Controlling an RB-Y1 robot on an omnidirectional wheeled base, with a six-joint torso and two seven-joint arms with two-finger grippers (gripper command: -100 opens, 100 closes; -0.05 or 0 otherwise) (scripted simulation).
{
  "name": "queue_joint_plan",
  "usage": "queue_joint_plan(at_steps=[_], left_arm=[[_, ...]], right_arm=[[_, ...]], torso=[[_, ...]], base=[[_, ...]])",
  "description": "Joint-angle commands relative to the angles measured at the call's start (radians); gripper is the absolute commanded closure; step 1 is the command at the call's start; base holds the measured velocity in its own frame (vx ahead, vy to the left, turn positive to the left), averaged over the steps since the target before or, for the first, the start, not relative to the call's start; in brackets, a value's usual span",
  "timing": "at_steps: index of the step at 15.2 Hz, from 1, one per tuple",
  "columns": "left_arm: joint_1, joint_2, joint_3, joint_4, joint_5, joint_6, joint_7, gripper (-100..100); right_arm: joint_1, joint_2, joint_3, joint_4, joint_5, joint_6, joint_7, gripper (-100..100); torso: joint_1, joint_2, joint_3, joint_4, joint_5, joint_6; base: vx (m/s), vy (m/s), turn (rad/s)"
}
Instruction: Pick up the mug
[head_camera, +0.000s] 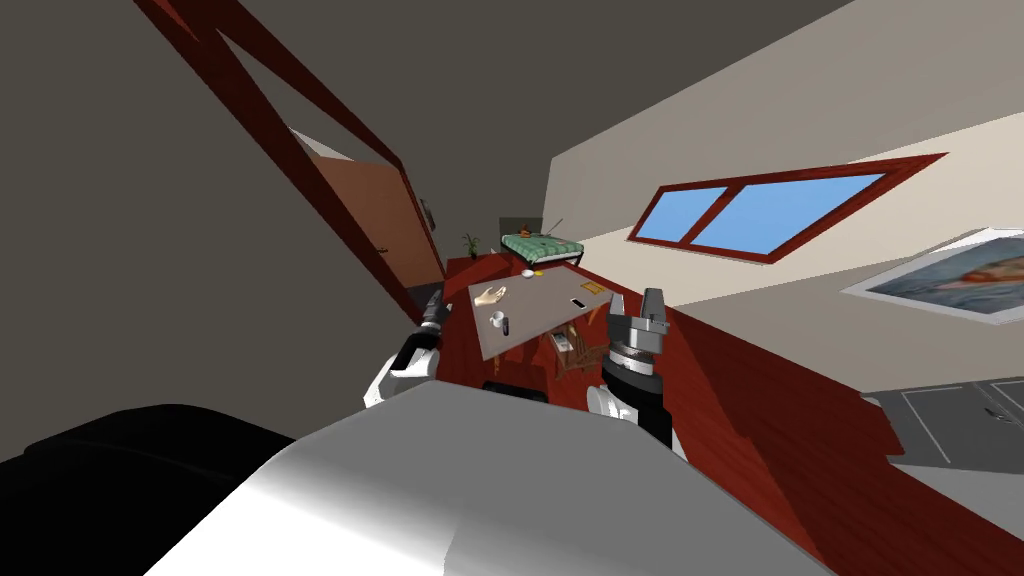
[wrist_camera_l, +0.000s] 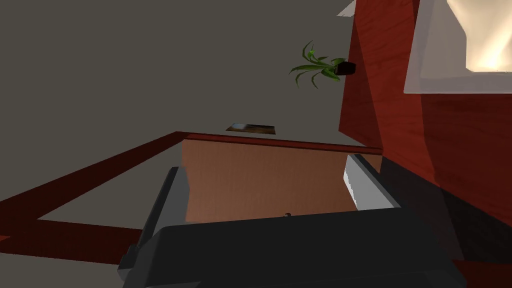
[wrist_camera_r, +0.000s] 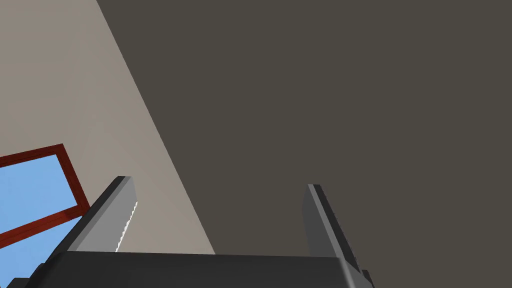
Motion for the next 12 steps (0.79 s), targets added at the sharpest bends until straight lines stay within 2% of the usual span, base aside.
queue_joint_plan(at_steps=[1,2,3,4,5,7,8,9,10,12], left_arm=[[0.002,0.008,0.037,0.034,0.016,0.050,0.036,-100],[0.002,0.008,0.037,0.034,0.016,0.058,0.036,-100],[-0.006,0.015,0.068,0.067,0.029,0.086,0.061,-100],[-0.006,0.015,0.068,0.067,0.029,0.101,0.061,-100],[-0.014,0.022,0.100,0.091,0.041,0.134,0.088,-100],[-0.014,0.022,0.100,0.101,0.041,0.146,0.088,-100],[-0.022,0.029,0.133,0.134,0.055,0.191,0.115,-100],[-0.022,0.029,0.133,0.137,0.055,0.191,0.115,-100],[-0.031,0.035,0.166,0.169,0.068,0.219,0.143,-100],[-0.031,0.035,0.166,0.173,0.068,0.238,0.143,-100]], right_arm=[[0.000,0.000,0.000,0.000,0.000,0.000,0.000,0],[0.000,0.000,0.000,0.000,0.000,0.000,0.000,0],[0.000,0.000,0.000,0.000,0.000,0.000,0.000,0],[0.000,0.000,0.000,0.000,0.000,0.000,0.000,0],[0.000,0.000,0.000,0.000,0.000,0.000,0.000,0],[0.000,0.000,0.000,0.000,0.000,0.000,0.000,0],[0.000,0.000,0.000,0.000,0.000,0.000,0.000,0],[0.000,0.000,0.000,0.000,0.000,0.000,0.000,0],[0.000,0.000,0.000,0.000,0.000,0.000,0.000,0],[0.000,0.000,0.000,0.000,0.000,0.000,0.000,0]], torso=[[0.000,0.000,0.000,0.000,0.000,0.000],[0.000,0.000,0.000,0.000,0.000,0.000],[-0.001,0.000,0.000,0.000,0.000,0.000],[-0.001,0.000,0.000,0.000,0.000,0.000],[-0.001,0.000,0.000,0.000,0.000,0.000],[-0.001,-0.001,0.000,0.000,0.000,0.000],[0.000,0.000,0.000,0.000,0.000,0.000],[0.001,-0.001,0.000,0.000,0.000,0.000],[0.001,-0.001,0.000,0.000,0.000,0.000],[0.000,-0.001,-0.001,0.000,0.000,0.000]], base=[[0.016,-0.082,-0.208],[0.020,-0.079,-0.177],[0.031,-0.086,-0.235],[0.026,-0.083,-0.216],[0.025,-0.092,-0.271],[0.030,-0.073,-0.126],[0.035,-0.059,-0.155],[0.036,-0.057,-0.207],[0.038,-0.075,-0.339],[0.037,-0.054,-0.149]])
